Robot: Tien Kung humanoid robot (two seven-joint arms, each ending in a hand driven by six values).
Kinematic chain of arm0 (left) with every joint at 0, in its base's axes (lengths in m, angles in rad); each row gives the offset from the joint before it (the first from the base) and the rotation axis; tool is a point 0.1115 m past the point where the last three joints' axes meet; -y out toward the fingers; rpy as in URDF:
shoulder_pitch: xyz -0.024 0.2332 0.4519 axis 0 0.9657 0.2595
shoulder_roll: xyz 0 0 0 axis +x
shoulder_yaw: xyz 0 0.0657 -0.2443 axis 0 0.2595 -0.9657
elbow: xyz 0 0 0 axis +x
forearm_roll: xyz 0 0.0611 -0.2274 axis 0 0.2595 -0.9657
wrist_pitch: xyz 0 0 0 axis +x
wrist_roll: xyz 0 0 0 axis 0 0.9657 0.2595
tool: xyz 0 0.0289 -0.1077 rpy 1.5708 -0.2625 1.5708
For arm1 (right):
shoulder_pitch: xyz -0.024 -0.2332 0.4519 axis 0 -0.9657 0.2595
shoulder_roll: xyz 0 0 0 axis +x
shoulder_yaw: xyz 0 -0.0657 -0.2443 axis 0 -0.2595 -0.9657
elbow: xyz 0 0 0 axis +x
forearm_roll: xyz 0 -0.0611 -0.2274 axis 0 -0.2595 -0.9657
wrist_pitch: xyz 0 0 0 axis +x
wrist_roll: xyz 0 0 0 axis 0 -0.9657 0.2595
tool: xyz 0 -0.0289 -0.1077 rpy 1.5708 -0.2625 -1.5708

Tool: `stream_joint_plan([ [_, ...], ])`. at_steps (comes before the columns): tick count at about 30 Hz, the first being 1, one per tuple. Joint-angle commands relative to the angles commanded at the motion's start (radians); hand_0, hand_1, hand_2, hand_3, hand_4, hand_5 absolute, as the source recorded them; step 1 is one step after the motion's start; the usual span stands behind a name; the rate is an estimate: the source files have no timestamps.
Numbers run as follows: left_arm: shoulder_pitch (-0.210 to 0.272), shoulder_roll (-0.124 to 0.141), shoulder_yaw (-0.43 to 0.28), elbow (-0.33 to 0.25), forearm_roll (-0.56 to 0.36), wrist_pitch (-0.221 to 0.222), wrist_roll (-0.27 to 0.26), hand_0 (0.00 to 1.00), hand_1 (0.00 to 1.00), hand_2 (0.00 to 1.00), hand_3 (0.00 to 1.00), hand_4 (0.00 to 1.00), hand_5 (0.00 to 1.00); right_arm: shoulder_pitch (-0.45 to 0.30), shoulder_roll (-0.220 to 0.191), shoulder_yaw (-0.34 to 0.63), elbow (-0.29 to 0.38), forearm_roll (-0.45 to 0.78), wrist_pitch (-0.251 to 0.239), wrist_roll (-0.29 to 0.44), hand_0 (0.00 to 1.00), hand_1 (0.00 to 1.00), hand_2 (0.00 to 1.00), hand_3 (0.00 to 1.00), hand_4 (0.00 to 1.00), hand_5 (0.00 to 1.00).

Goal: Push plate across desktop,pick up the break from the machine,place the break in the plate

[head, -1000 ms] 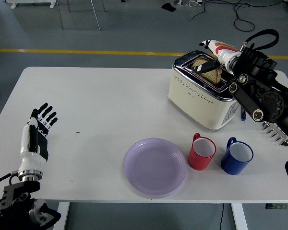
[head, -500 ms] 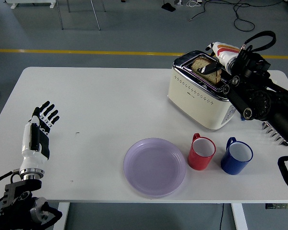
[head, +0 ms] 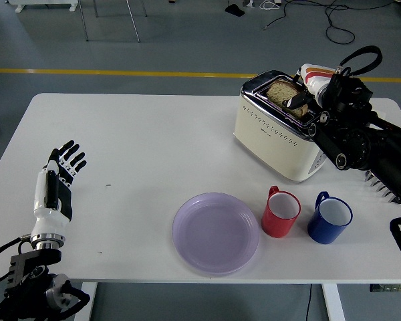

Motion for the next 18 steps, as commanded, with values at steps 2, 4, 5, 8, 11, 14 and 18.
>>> stream_joint_plan([
  [2, -0.002, 0.000, 0.001, 0.004, -0.002, 0.001, -0.001, 0.760, 0.770, 0.817, 0.759, 0.489, 0.923, 0.001, 0.000, -0.006, 0.001, 0.010, 0.003, 0.000, 0.363, 0.485, 0.491, 0.638, 0.716, 0.176],
  [4, -0.005, -0.001, 0.003, 0.010, -0.003, 0.001, -0.002, 0.758, 0.768, 0.816, 0.751, 0.478, 0.910, 0.001, 0.000, -0.009, 0.004, 0.022, 0.005, 0.003, 0.289, 0.417, 0.449, 0.576, 0.661, 0.150],
  [5, -0.005, -0.002, 0.003, 0.012, -0.004, 0.002, -0.003, 0.758, 0.768, 0.816, 0.751, 0.478, 0.910, 0.002, 0.000, -0.013, 0.003, 0.028, 0.006, 0.003, 0.289, 0.417, 0.449, 0.576, 0.661, 0.150],
  [8, -0.004, -0.006, 0.003, 0.016, -0.004, 0.002, -0.006, 0.758, 0.768, 0.816, 0.751, 0.478, 0.910, 0.004, 0.000, -0.018, 0.000, 0.039, 0.000, 0.004, 0.289, 0.417, 0.449, 0.576, 0.661, 0.150],
  [11, -0.006, -0.006, 0.003, 0.021, -0.010, 0.001, -0.020, 0.755, 0.761, 0.811, 0.744, 0.472, 0.899, 0.005, 0.000, -0.042, 0.001, 0.058, -0.014, -0.002, 0.250, 0.378, 0.441, 0.527, 0.604, 0.147],
  [14, -0.006, -0.006, 0.003, 0.026, -0.016, 0.005, -0.034, 0.755, 0.761, 0.811, 0.744, 0.472, 0.899, 0.003, 0.000, -0.054, 0.005, 0.078, -0.040, -0.003, 0.250, 0.378, 0.441, 0.527, 0.604, 0.147],
  [18, -0.005, -0.008, 0.004, 0.029, -0.024, 0.006, -0.048, 0.750, 0.754, 0.801, 0.730, 0.466, 0.888, 0.003, 0.000, -0.060, 0.013, 0.095, -0.062, -0.010, 0.223, 0.338, 0.403, 0.478, 0.374, 0.130],
])
